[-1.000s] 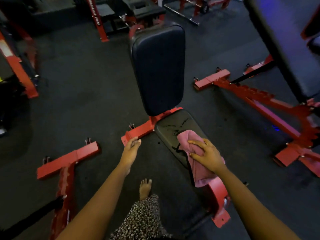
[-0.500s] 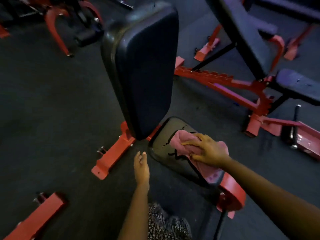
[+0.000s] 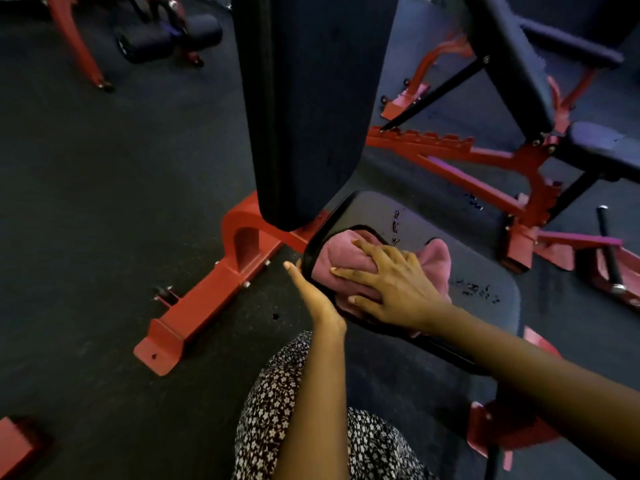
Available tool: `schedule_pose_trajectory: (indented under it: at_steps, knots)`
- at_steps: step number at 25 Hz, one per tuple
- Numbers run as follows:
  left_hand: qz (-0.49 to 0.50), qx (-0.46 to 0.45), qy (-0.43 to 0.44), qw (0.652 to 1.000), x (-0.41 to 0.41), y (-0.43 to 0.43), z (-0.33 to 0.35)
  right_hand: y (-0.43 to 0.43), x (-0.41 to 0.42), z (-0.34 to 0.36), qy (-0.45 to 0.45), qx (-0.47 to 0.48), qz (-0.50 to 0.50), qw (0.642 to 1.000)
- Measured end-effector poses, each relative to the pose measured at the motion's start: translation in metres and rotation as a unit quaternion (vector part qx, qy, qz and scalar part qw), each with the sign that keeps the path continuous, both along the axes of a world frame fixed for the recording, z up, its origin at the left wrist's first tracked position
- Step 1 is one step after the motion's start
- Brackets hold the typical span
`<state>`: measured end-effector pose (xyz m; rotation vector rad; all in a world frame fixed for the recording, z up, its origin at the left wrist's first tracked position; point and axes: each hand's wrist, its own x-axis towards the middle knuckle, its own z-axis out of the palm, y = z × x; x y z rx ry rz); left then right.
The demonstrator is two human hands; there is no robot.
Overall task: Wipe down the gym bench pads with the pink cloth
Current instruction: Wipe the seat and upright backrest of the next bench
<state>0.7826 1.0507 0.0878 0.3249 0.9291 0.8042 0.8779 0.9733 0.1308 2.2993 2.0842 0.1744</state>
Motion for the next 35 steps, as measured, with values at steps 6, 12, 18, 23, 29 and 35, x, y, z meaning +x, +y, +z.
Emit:
schedule_pose_trajectory:
  at_steps: [6,12,18,23,29,35]
  knots:
    - [-0.048,0.040,-0.042,0.997,0.000,-0.004,-0.025,0.011,-0.002,-0.029,-0.018,0.079,-0.028,0.996]
    - [-0.058,0.220,0.207,0.951,-0.008,0.006,-0.028,0.034,0.033,-0.030,0.023,0.096,-0.014,0.995]
    - [-0.155,0.562,0.381,0.717,0.002,0.034,-0.018,0.065,0.097,-0.020,0.048,0.065,-0.064,0.995]
    - [-0.161,0.654,0.499,0.545,0.016,0.037,-0.030,0.086,0.154,-0.011,0.058,0.029,-0.171,0.983]
    - [-0.167,0.644,0.481,0.571,0.015,0.036,-0.027,0.065,0.123,-0.018,0.036,0.057,-0.147,0.987]
    - [-0.216,0.600,0.442,0.631,0.012,0.029,-0.017,-0.020,0.056,-0.026,0.041,0.079,-0.106,0.990]
